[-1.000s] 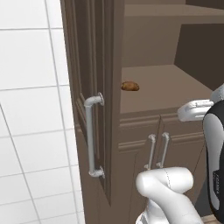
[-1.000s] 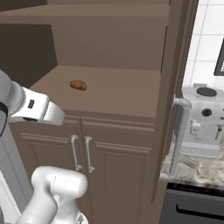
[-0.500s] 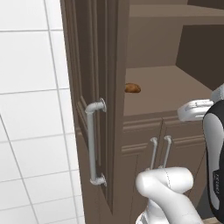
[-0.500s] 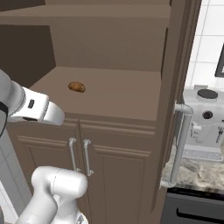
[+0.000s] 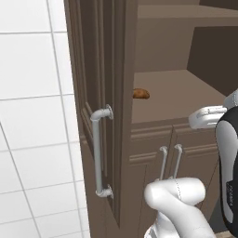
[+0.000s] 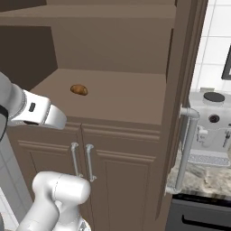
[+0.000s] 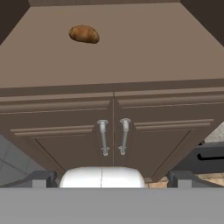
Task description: Pick the potatos from the cabinet and place them in one bowl. Pick the lime from the sink and place it in the other bowl.
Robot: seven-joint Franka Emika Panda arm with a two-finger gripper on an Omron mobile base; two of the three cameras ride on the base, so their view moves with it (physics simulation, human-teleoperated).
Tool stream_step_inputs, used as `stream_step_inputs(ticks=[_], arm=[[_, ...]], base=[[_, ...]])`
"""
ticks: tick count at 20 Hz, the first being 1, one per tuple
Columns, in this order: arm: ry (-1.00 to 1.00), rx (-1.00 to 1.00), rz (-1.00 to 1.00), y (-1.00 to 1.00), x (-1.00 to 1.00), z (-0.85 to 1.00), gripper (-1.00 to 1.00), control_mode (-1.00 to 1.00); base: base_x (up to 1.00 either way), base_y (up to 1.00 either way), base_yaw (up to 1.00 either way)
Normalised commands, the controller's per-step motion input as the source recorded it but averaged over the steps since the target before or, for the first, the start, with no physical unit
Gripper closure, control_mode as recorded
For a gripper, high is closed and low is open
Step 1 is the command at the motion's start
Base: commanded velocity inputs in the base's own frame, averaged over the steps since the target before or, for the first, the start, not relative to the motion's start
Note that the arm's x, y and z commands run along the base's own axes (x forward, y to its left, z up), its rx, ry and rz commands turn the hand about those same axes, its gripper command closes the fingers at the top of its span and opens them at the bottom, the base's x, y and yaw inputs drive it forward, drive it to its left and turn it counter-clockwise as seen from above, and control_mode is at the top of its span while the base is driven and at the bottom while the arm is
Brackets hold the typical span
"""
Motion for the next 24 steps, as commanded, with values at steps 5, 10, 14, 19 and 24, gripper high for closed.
stream_step_inputs(ticks=[5, 10, 14, 19, 24], arm=[[0.00, 0.00, 0.00, 0.00, 0.00, 0.00, -1.00, 1.00], [0.00, 0.00, 0.00, 0.00, 0.00, 0.00, -1.00, 1.00], [0.00, 0.00, 0.00, 0.00, 0.00, 0.00, -1.00, -1.00], [0.00, 0.00, 0.00, 0.00, 0.00, 0.00, -1.00, -1.00], [0.00, 0.00, 0.08, -0.06, 0.00, 0.03, -1.00, -1.00]], base=[[0.22, 0.00, 0.00], [0.15, 0.00, 0.00], [0.00, 0.00, 0.00], [0.00, 0.00, 0.00], [0.00, 0.00, 0.00]])
